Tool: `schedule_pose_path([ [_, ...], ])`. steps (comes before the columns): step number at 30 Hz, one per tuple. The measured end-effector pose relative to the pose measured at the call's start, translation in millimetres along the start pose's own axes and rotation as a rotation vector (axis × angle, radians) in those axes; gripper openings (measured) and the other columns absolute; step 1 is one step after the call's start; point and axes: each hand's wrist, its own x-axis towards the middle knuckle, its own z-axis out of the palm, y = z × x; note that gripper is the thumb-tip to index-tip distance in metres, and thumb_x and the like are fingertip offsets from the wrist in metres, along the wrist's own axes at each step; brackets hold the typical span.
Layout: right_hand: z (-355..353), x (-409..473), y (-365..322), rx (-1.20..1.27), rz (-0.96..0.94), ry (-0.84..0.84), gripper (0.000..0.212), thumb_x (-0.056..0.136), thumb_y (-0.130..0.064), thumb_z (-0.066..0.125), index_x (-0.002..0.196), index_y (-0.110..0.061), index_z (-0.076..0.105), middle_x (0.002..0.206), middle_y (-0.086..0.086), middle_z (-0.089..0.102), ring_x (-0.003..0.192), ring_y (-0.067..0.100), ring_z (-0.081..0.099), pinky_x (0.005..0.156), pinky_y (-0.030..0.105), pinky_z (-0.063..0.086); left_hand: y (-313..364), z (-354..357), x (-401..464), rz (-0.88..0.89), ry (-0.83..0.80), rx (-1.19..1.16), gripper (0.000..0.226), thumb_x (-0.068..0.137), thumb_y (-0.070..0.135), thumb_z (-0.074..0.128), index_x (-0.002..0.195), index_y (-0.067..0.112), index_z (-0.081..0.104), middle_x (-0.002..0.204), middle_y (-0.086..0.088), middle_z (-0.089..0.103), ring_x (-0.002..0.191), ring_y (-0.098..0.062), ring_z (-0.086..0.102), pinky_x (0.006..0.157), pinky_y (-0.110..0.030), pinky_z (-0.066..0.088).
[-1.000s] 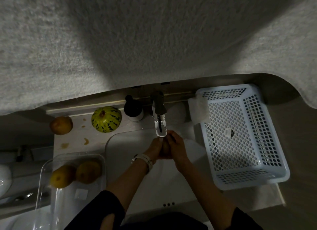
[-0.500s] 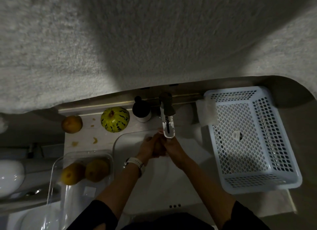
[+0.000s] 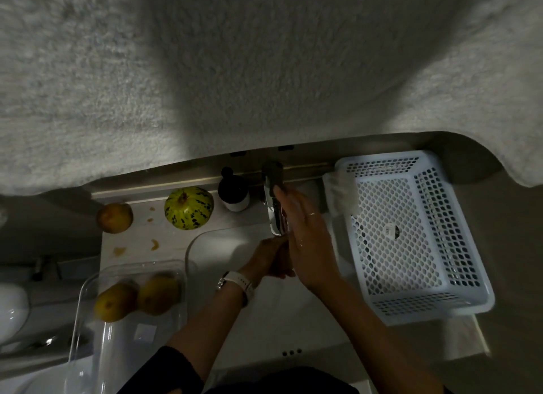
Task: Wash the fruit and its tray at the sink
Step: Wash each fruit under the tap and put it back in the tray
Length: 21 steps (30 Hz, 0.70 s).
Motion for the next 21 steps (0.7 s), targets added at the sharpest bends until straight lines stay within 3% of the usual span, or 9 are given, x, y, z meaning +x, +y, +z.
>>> schedule_pose_path([
  [3,5.4,-8.1,3.5,-0.108,0.022,0.027,0.065,0.090,0.006,0.051,0.145,-0.025,0.037,0.144,0.006,0.044,0.131,0.021,0.043,0.105,0.040,0.042,-4.9,-3.2,-11.5,0.057,-0.017,-0.065,0.032,0.097,0.045,0.050,0.098,0.016,0.063,0.071,-0.001,0.075,0.057,-0.019,0.071,0.057,-0.031,0.059],
  [5,8.7,-15.9,5.6,-0.176,0.050,0.003,0.059,0.089,0.002,0.046,0.143,-0.022,0.043,0.142,0.006,0.047,0.129,0.024,0.046,0.103,0.041,0.043,-8.0,-5.6,-19.8,0.091,-0.037,-0.092,0.025,0.097,0.041,0.053,0.100,0.019,0.064,0.098,-0.007,0.073,0.062,-0.016,0.071,0.061,-0.033,0.061],
  [7,9.5,-20.6,10.1,-0.229,0.024,-0.020,0.059,0.089,-0.007,0.036,0.145,-0.023,0.039,0.142,0.004,0.047,0.128,0.023,0.046,0.104,0.040,0.041,-9.8,-7.9,-28.4,0.079,-0.014,-0.159,0.020,0.097,0.029,0.057,0.113,0.018,0.058,0.124,-0.016,0.060,0.068,-0.018,0.070,0.053,-0.030,0.058],
  [9,6.1,-19.5,21.2,-0.300,-0.010,0.004,0.064,0.088,-0.005,0.045,0.148,-0.022,0.031,0.143,0.004,0.044,0.130,0.022,0.043,0.108,0.041,0.038,-12.4,-9.4,-35.5,0.034,0.026,-0.298,0.035,0.095,0.029,0.059,0.125,0.015,0.050,0.133,-0.022,0.051,0.086,-0.033,0.068,0.048,-0.030,0.057],
  [11,-0.6,-15.5,37.4,-0.378,0.065,0.083,0.080,0.082,-0.003,0.065,0.149,-0.018,0.027,0.145,0.006,0.038,0.132,0.022,0.036,0.109,0.043,0.036,-15.1,-10.7,-42.2,0.002,0.016,-0.389,0.044,0.094,0.032,0.059,0.131,0.015,0.044,0.135,-0.026,0.050,0.092,-0.041,0.065,0.049,-0.033,0.057],
  [13,-10.2,-7.7,55.6,-0.505,0.165,0.094,0.091,0.077,-0.003,0.073,0.151,-0.017,0.022,0.150,0.010,0.032,0.138,0.026,0.029,0.115,0.046,0.028,-19.1,-13.0,-46.5,-0.018,-0.042,-0.426,0.051,0.094,0.037,0.056,0.136,0.012,0.042,0.130,-0.029,0.055,0.079,-0.037,0.068,0.054,-0.033,0.058],
  [16,-18.0,3.5,81.5,-0.688,0.231,0.012,0.089,0.083,0.006,0.061,0.154,-0.020,0.012,0.160,0.010,0.016,0.148,0.029,0.012,0.120,0.047,0.009,-23.8,-17.9,-51.5,-0.044,-0.110,-0.469,0.054,0.096,0.043,0.050,0.135,0.007,0.047,0.115,-0.027,0.064,0.076,-0.034,0.068,0.059,-0.034,0.058],
  [19,-19.2,8.3,98.1,-0.773,0.269,-0.020,0.087,0.086,0.010,0.051,0.153,-0.021,0.004,0.161,0.010,0.009,0.148,0.030,0.009,0.120,0.047,0.009,-26.0,-21.6,-56.6,-0.047,-0.138,-0.492,0.052,0.096,0.044,0.047,0.130,0.005,0.052,0.101,-0.022,0.069,0.076,-0.033,0.069,0.061,-0.034,0.058],
  [21,-18.1,9.2,103.4,-0.763,0.295,-0.050,0.085,0.088,0.009,0.048,0.154,-0.020,0.002,0.162,0.009,0.004,0.148,0.030,0.011,0.119,0.047,0.013,-26.6,-23.7,-60.2,-0.046,-0.148,-0.510,0.052,0.095,0.042,0.049,0.132,0.006,0.050,0.104,-0.022,0.067,0.077,-0.033,0.068,0.065,-0.036,0.058],
])
